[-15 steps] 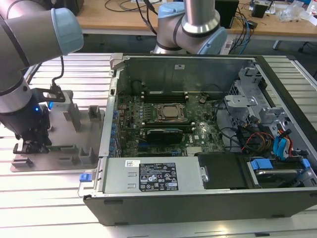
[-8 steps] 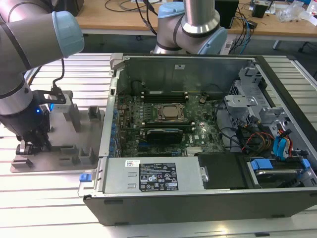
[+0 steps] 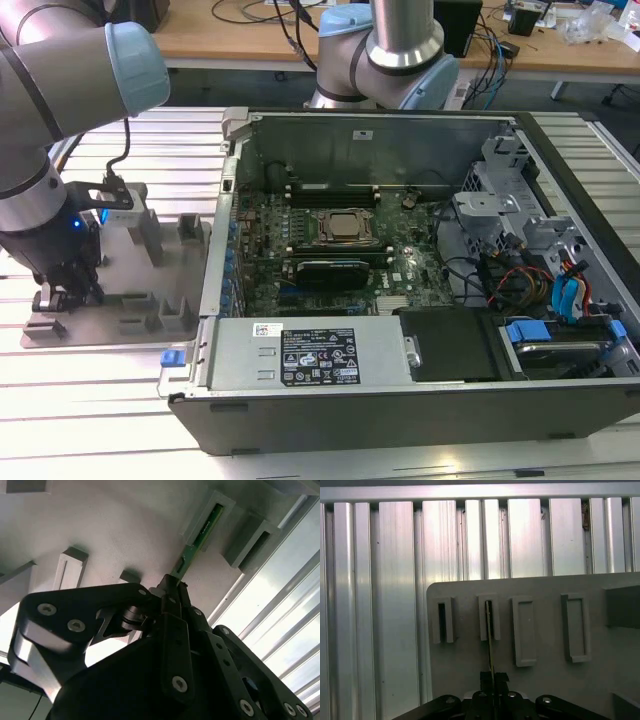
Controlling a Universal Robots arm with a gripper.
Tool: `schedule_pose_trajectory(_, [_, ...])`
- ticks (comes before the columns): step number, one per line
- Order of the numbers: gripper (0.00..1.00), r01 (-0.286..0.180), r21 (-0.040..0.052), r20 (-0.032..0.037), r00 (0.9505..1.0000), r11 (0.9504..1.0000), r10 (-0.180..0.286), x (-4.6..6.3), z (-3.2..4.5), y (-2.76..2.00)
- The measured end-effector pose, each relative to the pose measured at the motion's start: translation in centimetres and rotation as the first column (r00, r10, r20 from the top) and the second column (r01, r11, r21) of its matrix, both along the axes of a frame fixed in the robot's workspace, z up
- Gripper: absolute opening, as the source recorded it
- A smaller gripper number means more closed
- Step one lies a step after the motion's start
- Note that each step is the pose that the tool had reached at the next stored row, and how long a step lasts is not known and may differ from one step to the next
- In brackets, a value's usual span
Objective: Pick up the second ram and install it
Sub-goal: 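Pick up the second ram and move it above second insertion slot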
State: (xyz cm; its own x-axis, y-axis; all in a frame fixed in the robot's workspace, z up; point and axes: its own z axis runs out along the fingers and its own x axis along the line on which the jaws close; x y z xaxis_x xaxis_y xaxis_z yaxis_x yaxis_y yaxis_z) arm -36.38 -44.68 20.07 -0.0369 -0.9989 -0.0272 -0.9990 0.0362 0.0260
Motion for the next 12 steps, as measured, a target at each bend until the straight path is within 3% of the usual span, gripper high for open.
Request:
schedule_pose_trajectory(4, [0.13,0.0,0.0011,0.0001,1.0,1.0,0.0,0.0,0.01,0.0])
schedule_pose_trajectory(12, [0.13,0.0,0.0008,-0.0001,1.0,1.0,0.0,0.0,2.07,0.0])
